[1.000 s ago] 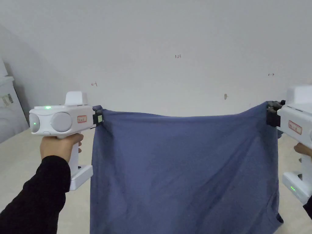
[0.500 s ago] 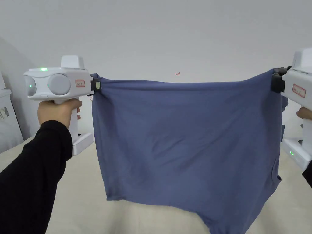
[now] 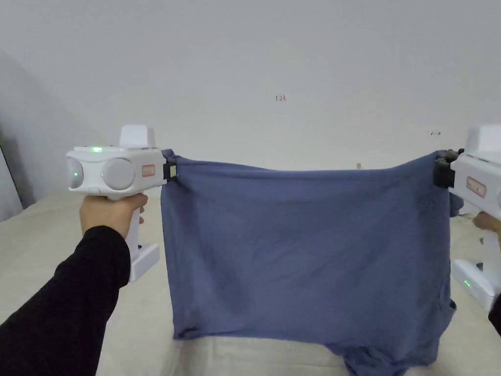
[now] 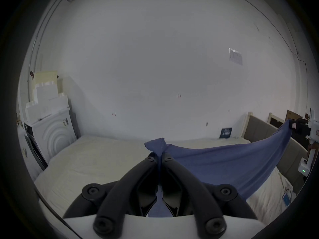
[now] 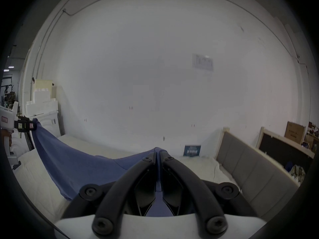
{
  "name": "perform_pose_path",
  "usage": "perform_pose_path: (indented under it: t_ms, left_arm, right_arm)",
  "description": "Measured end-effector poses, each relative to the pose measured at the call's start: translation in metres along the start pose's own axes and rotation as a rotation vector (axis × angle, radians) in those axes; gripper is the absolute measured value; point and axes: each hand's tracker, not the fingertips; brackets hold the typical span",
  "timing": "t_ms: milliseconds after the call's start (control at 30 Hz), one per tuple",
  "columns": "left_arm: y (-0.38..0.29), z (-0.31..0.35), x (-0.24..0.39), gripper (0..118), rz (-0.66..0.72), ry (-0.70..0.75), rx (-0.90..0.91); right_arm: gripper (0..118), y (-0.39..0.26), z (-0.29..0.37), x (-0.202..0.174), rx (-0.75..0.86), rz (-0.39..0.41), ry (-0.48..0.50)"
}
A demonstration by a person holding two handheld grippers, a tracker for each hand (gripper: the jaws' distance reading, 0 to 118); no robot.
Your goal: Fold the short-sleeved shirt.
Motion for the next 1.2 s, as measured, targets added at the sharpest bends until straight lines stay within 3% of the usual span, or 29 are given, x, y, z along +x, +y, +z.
perform_pose_path:
  t_ms: [233, 467, 833, 1200]
  left_arm:
    - [-0.096, -0.01, 0.003, 0, 0.005, -0.028, -0.136]
    - [-0.193, 0.011, -0.007, 0, 0.071, -0.036, -0.273]
    - [-0.323, 0.123, -0.02, 0, 0.118, -0.028, -0.421]
    - [-0.391, 0.221, -0.03, 0, 0.133, 0.003, -0.509]
  right_arm:
    - [2, -0.094, 0.005, 0.006, -0.134, -0.071, 0.017]
    - [2, -0.185, 0.053, 0.005, -0.266, -0.147, 0.05]
    - [2, -0.293, 0.179, 0.002, -0.434, -0.226, 0.115]
    - [2, -0.348, 0.303, -0.022, -0.544, -0.266, 0.123]
